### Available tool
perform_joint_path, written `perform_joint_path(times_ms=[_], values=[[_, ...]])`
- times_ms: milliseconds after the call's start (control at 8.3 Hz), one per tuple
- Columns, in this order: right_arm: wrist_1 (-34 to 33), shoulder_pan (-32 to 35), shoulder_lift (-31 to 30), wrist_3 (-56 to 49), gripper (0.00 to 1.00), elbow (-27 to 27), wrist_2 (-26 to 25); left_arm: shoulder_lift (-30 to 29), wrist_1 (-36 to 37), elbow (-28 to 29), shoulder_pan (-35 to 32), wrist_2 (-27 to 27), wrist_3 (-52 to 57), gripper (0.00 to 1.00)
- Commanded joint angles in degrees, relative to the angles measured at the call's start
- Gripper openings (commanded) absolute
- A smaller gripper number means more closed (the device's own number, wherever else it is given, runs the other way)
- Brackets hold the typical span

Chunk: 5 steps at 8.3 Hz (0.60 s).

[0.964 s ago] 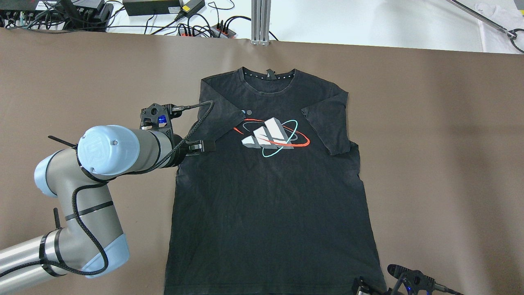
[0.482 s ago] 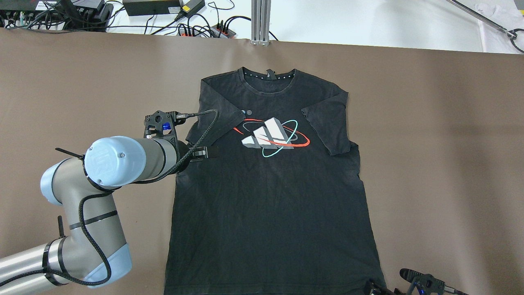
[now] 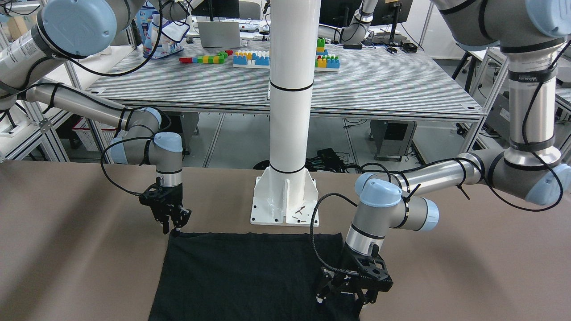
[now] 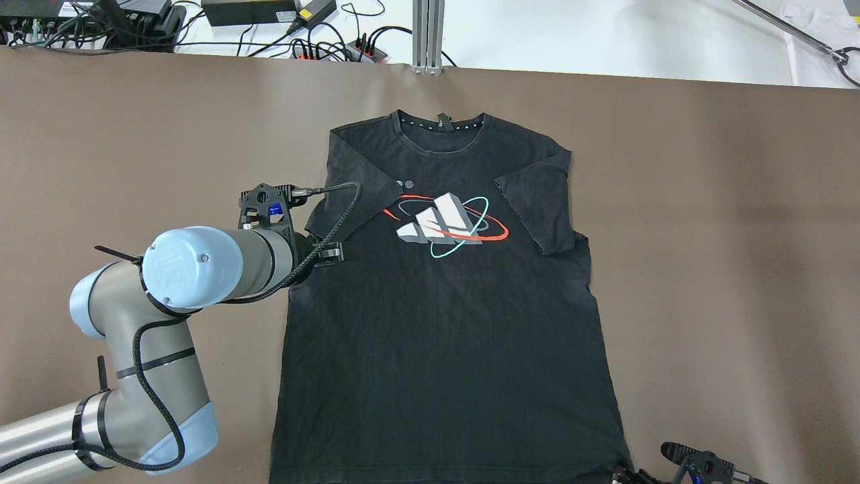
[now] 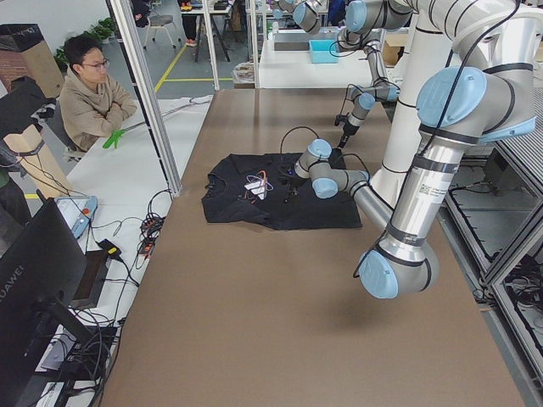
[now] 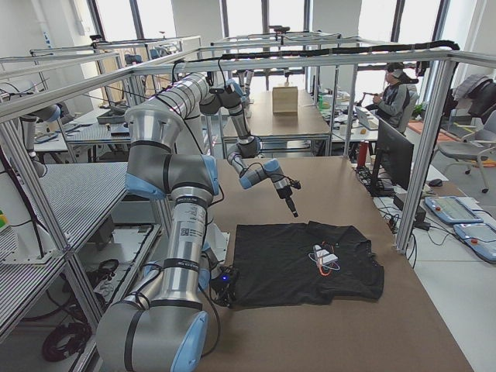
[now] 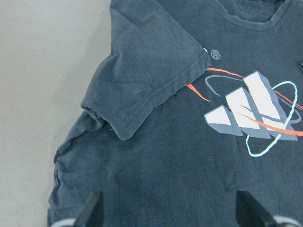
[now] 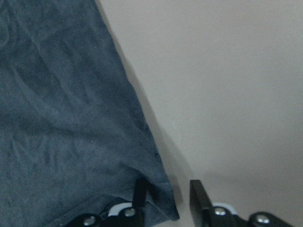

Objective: Fold clothes
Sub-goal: 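Release the sleeve and move the left gripper down to the hem corner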

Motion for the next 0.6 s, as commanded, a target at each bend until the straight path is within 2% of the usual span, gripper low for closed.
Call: perform_joint_path(times_ms=[0, 120, 241, 482], values=[[0.3, -0.1, 1.1, 0.6, 0.00, -0.9, 0.0, 0.0, 0.0, 0.0, 0.0, 0.1, 0.0, 1.00], [0.3, -0.1, 1.9, 0.8, 0.00, -0.6, 0.0, 0.3, 0.0, -0.2, 0.0, 0.2, -0.1, 1.00], [0.4, -0.3, 2.5, 0.8, 0.00, -0.5, 0.0, 3.3, 0.0, -2.8, 3.2, 2.1, -3.7, 1.00], [0.3, -0.1, 2.5, 0.5, 0.00, 1.9, 0.0, 14.3, 0.0, -12.9, 16.5, 14.3, -11.0, 0.93]])
